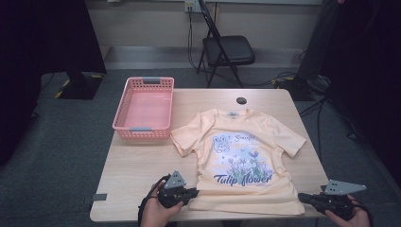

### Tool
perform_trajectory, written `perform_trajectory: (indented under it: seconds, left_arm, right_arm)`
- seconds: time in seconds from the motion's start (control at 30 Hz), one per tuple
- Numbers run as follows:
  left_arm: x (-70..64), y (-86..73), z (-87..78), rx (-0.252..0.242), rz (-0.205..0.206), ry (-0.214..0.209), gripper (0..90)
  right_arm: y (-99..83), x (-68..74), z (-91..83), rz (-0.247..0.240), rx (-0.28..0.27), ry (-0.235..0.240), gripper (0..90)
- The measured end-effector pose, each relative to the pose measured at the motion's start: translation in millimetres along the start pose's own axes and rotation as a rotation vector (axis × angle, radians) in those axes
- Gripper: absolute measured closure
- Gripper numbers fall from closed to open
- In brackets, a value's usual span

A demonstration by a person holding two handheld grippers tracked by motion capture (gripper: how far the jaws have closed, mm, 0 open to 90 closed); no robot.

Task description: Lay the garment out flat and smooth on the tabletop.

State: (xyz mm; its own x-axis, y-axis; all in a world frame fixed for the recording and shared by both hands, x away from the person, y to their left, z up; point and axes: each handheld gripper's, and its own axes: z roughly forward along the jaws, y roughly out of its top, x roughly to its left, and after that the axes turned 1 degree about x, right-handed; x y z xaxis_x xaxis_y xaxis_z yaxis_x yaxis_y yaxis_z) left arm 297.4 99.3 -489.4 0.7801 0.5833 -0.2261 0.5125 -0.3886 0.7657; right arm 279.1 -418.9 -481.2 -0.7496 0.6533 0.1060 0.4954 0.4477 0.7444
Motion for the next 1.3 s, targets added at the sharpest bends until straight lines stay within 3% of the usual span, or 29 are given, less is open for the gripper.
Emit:
perform_trajectory:
  seconds: [0.03, 0.13, 0.17, 0.23, 0.33, 0.43, 0.67, 0.83, 0.9, 1.3]
  left_arm:
    - [-0.8, 0.5, 1.9, 0.012, 0.019, 0.001, 83.1]
    - [-0.4, 4.3, 8.2, -0.059, 0.086, 0.027, 42.1]
    - [0.3, 5.9, 9.0, -0.07, 0.099, 0.041, 32.2]
    - [3.3, 7.8, 9.9, -0.086, 0.126, 0.052, 22.5]
    - [10.4, 7.3, 10.0, -0.065, 0.161, 0.064, 17.3]
    - [17.1, 6.9, 8.3, -0.062, 0.139, 0.067, 16.8]
    - [31.6, 5.0, 1.1, -0.049, 0.155, 0.111, 16.7]
    - [41.7, 1.1, -0.2, -0.039, 0.146, 0.114, 16.7]
    - [44.9, -0.1, -1.1, -0.032, 0.158, 0.12, 16.7]
    - [59.4, -9.3, -5.5, -0.013, 0.129, 0.162, 16.7]
  right_arm:
    - [-0.2, -0.6, -0.6, -0.003, -0.008, -0.004, 72.5]
    - [4.6, -0.1, 2.4, 0.006, -0.032, -0.043, 40.5]
    - [7.8, 0.5, 4.7, 0.008, -0.042, -0.059, 31.7]
    - [15.0, 0.9, 10.2, -0.007, -0.067, -0.079, 26.8]
    - [27.4, -2.2, 22.5, -0.01, -0.073, -0.106, 12.4]
    - [37.5, -7.4, 35.3, -0.005, -0.076, -0.091, 12.0]
    - [51.6, -15.0, 63.2, -0.034, -0.027, -0.122, 12.2]
    - [53.5, -22.9, 76.6, -0.031, -0.002, -0.124, 12.0]
    - [52.2, -24.5, 79.7, -0.03, 0.003, -0.12, 11.8]
    - [52.8, -26.8, 84.0, -0.035, 0.049, -0.118, 7.6]
